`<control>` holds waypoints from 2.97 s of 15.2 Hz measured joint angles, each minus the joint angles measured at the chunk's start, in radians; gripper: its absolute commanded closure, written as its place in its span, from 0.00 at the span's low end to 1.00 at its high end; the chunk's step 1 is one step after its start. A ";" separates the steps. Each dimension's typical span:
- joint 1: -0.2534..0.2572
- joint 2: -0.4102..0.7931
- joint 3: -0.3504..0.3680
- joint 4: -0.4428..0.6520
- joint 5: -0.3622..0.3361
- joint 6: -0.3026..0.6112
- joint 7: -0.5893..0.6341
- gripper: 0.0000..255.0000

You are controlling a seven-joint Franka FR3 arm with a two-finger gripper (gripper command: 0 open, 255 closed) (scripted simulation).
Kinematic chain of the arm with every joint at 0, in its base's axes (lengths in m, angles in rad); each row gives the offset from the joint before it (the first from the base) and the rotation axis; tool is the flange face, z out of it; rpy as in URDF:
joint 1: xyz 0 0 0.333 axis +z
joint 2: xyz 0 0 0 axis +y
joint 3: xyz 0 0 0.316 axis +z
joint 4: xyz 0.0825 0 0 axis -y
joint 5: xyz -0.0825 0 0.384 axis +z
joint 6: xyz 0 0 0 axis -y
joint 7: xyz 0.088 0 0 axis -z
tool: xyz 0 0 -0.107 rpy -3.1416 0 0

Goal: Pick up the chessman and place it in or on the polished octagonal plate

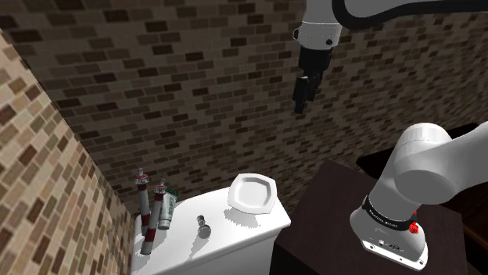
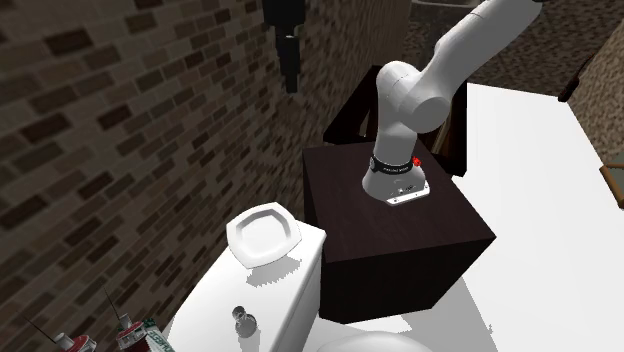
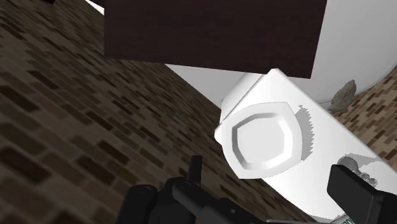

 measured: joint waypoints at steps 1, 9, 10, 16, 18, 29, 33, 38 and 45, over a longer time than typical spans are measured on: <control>0.000 0.000 0.000 0.000 0.000 0.000 0.000 0.00; 0.027 0.088 0.158 -0.074 0.094 0.168 0.198 0.00; 0.030 0.114 0.182 -0.067 0.105 0.189 0.228 0.00; 0.034 0.275 0.327 -0.071 0.152 0.363 0.405 0.00; 0.031 0.328 0.371 -0.059 0.155 0.408 0.465 0.00; -0.023 0.803 0.597 0.140 -0.068 0.645 0.916 0.00; 0.016 1.001 0.591 0.260 -0.234 0.673 1.106 0.00; 0.104 1.188 0.535 0.390 -0.371 0.686 1.264 0.00; 0.142 1.270 0.494 0.399 -0.435 0.746 1.315 0.00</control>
